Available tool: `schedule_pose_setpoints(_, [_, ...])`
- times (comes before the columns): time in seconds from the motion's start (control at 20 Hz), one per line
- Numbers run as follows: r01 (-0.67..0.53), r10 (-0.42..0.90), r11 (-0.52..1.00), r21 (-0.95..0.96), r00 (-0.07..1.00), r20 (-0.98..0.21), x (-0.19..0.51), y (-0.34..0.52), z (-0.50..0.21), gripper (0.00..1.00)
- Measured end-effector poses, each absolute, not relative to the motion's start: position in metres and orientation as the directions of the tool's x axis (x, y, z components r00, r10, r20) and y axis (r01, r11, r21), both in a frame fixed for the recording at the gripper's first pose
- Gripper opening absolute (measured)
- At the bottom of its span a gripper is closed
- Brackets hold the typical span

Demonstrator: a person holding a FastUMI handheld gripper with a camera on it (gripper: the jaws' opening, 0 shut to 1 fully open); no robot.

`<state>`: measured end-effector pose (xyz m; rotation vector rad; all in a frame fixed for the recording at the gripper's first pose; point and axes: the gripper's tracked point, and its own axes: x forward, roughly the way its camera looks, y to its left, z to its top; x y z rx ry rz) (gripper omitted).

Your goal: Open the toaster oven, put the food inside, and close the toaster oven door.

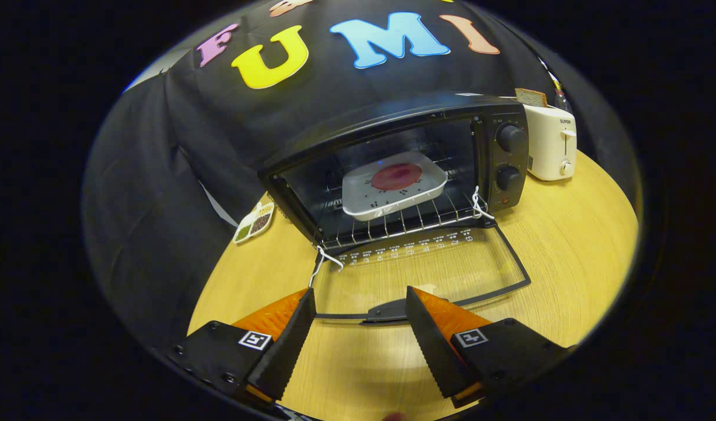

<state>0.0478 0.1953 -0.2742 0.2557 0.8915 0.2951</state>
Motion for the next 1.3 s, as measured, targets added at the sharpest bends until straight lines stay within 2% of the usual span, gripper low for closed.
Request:
schedule_pose_setpoints(0.45, [-0.218, 0.261, 0.959, 0.179, 0.445, -0.857, 0.017, 0.176, -0.325, 0.98])
schedule_pose_setpoints(0.85, [-0.139, 0.178, 0.982, 0.129, 0.431, -0.884, 0.024, 0.167, -0.34, 0.96])
schedule_pose_setpoints(1.3, [-0.148, 0.123, 0.987, 0.057, 0.488, -0.864, 0.023, 0.166, -0.326, 0.95])
